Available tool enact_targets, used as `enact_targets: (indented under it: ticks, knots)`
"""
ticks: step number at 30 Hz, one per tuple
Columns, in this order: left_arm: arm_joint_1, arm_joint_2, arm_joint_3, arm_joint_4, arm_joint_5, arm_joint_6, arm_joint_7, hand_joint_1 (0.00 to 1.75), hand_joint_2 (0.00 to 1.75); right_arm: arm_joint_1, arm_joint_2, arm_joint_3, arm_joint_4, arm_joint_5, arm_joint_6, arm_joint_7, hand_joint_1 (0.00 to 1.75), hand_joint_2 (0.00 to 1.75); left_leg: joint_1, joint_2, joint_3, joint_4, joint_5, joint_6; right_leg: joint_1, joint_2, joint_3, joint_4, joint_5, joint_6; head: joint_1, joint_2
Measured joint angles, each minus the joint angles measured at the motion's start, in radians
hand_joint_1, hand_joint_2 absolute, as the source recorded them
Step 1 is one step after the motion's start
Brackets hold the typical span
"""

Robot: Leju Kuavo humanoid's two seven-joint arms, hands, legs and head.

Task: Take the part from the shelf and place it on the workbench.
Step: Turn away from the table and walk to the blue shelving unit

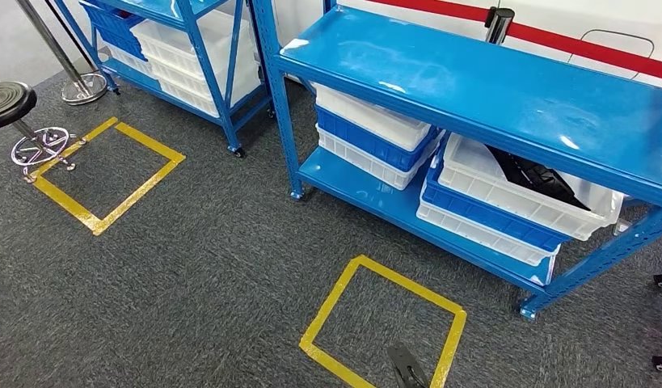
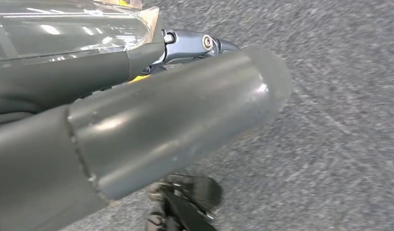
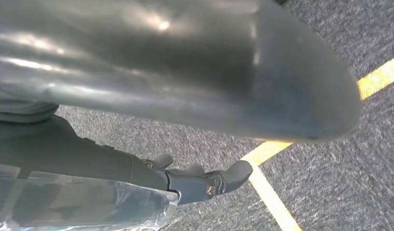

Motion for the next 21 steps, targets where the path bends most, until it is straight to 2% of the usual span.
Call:
enact_targets:
  ticks: [1, 2, 4, 5, 6, 8, 9, 10, 11, 13, 14, 15, 16, 17, 18, 19, 20, 21]
  knots:
    - [0.002, 0.0, 0.0, 0.0, 0.0, 0.0, -0.003, 0.0, 0.0, 0.007, -0.004, -0.002, 0.001, -0.002, 0.0, -0.008, 0.0, 0.0, -0.001, 0.0, -0.015, -0.038, 0.008, 0.005, 0.0, 0.0, 0.019, -0.001, -0.017, 0.001, 0.0, 0.0]
    - [0.004, 0.0, 0.0, 0.0, -0.001, 0.0, -0.004, 0.0, 0.0, 0.012, -0.008, -0.003, 0.001, -0.003, -0.001, -0.013, 0.0, 0.0, -0.003, 0.0, -0.021, -0.093, 0.058, 0.012, 0.0, 0.001, 0.036, -0.003, -0.034, 0.002, 0.0, 0.0]
    - [0.008, 0.002, 0.002, 0.0, -0.002, -0.001, -0.006, 0.0, 0.0, 0.015, -0.01, -0.005, 0.003, -0.004, -0.003, -0.019, 0.0, 0.0, -0.014, -0.002, -0.02, -0.204, 0.211, 0.031, 0.003, 0.005, 0.069, -0.012, -0.067, 0.008, -0.001, 0.0]
    - [0.009, 0.002, 0.002, 0.0, -0.002, -0.001, -0.006, 0.0, 0.0, 0.016, -0.011, -0.006, 0.004, -0.004, -0.003, -0.02, 0.0, 0.0, -0.02, -0.005, -0.013, -0.238, 0.269, 0.039, 0.007, 0.007, 0.085, -0.021, -0.08, 0.013, -0.002, 0.0]
    - [0.01, 0.003, 0.003, 0.0, -0.002, 0.001, -0.007, 0.0, 0.0, 0.016, -0.011, -0.006, 0.005, -0.004, -0.004, -0.02, 0.0, 0.0, -0.025, -0.009, -0.005, -0.255, 0.303, 0.045, 0.011, 0.01, 0.104, -0.034, -0.09, 0.019, -0.002, 0.0]
    - [0.007, 0.001, 0.003, 0.0, -0.002, 0.005, -0.009, 0.0, 0.0, 0.015, -0.013, -0.008, 0.005, -0.004, -0.006, -0.02, 0.0, 0.0, -0.024, -0.015, 0.023, -0.265, 0.316, 0.051, 0.02, 0.011, 0.143, -0.061, -0.106, 0.033, -0.003, 0.0]
    - [0.004, 0.0, 0.003, 0.0, -0.002, 0.008, -0.009, 0.0, 0.0, 0.013, -0.015, -0.009, 0.004, -0.004, -0.006, -0.02, 0.0, 0.0, -0.023, -0.015, 0.038, -0.272, 0.316, 0.056, 0.021, 0.01, 0.15, -0.051, -0.116, 0.037, -0.002, 0.0]
    - [0.0, -0.002, 0.003, 0.0, -0.003, 0.011, -0.008, 0.0, 0.0, 0.011, -0.017, -0.01, 0.004, -0.004, -0.007, -0.02, 0.0, 0.0, -0.022, -0.013, 0.054, -0.279, 0.306, 0.061, 0.022, 0.009, 0.137, -0.014, -0.131, 0.039, -0.002, 0.0]
    - [-0.003, -0.003, 0.003, 0.0, -0.004, 0.015, -0.005, 0.0, 0.0, 0.01, -0.02, -0.012, 0.005, -0.004, -0.007, -0.02, 0.0, 0.0, -0.022, -0.012, 0.069, -0.284, 0.295, 0.066, 0.02, 0.007, 0.098, 0.054, -0.149, 0.037, -0.001, 0.0]
    - [-0.008, -0.003, 0.003, 0.0, -0.006, 0.019, 0.003, 0.0, 0.0, 0.01, -0.02, -0.017, 0.006, -0.005, -0.007, -0.015, 0.0, 0.0, -0.024, -0.009, 0.094, -0.289, 0.268, 0.072, 0.02, 0.007, -0.029, 0.216, -0.175, 0.035, -0.001, 0.0]
    - [-0.008, -0.004, 0.003, 0.0, -0.007, 0.02, 0.008, 0.0, 0.0, 0.013, -0.021, -0.019, 0.006, -0.005, -0.006, -0.012, 0.0, 0.0, -0.025, -0.007, 0.109, -0.289, 0.253, 0.073, 0.02, 0.007, -0.087, 0.266, -0.168, 0.04, -0.001, 0.0]
    - [-0.007, -0.005, 0.003, 0.0, -0.009, 0.02, 0.011, 0.0, 0.0, 0.016, -0.021, -0.022, 0.007, -0.005, -0.006, -0.009, 0.0, 0.0, -0.026, -0.005, 0.127, -0.289, 0.238, 0.073, 0.02, 0.007, -0.126, 0.274, -0.14, 0.05, -0.001, 0.0]
    - [-0.007, -0.006, 0.003, 0.0, -0.01, 0.02, 0.013, 0.0, 0.0, 0.018, -0.021, -0.024, 0.008, -0.005, -0.006, -0.007, 0.0, 0.0, -0.027, -0.002, 0.146, -0.289, 0.223, 0.072, 0.02, 0.004, -0.144, 0.242, -0.093, 0.061, -0.001, 0.0]
    - [-0.006, -0.006, 0.003, 0.0, -0.01, 0.02, 0.014, 0.0, 0.0, 0.02, -0.021, -0.025, 0.008, -0.005, -0.006, -0.006, 0.0, 0.0, -0.027, 0.002, 0.163, -0.289, 0.208, 0.07, 0.02, -0.008, -0.147, 0.179, -0.033, 0.072, 0.0, 0.0]
    - [-0.006, -0.007, 0.003, 0.001, -0.011, 0.02, 0.014, 0.0, 0.0, 0.019, -0.021, -0.026, 0.009, -0.005, -0.005, -0.006, 0.0, 0.0, -0.03, 0.008, 0.179, -0.288, 0.193, 0.067, 0.023, -0.03, -0.145, 0.117, 0.024, 0.075, 0.0, 0.0]
    - [-0.006, -0.007, 0.003, 0.003, -0.011, 0.02, 0.015, 0.0, 0.0, 0.017, -0.021, -0.026, 0.01, -0.005, -0.005, -0.006, 0.0, 0.0, -0.034, 0.013, 0.19, -0.287, 0.179, 0.064, 0.024, -0.045, -0.14, 0.066, 0.065, 0.069, 0.0, 0.0]
    - [-0.006, -0.007, 0.003, 0.004, -0.012, 0.02, 0.017, 0.0, 0.0, 0.015, -0.021, -0.027, 0.01, -0.005, -0.004, -0.006, 0.0, 0.0, -0.038, 0.019, 0.196, -0.285, 0.167, 0.061, 0.024, -0.056, -0.137, 0.037, 0.089, 0.058, -0.001, 0.0]
    - [-0.007, -0.007, 0.003, 0.005, -0.012, 0.02, 0.018, 0.0, 0.0, 0.012, -0.021, -0.028, 0.011, -0.005, -0.004, -0.006, 0.0, 0.0, -0.042, 0.026, 0.2, -0.281, 0.158, 0.059, 0.024, -0.055, -0.136, 0.03, 0.095, 0.045, -0.002, 0.0]
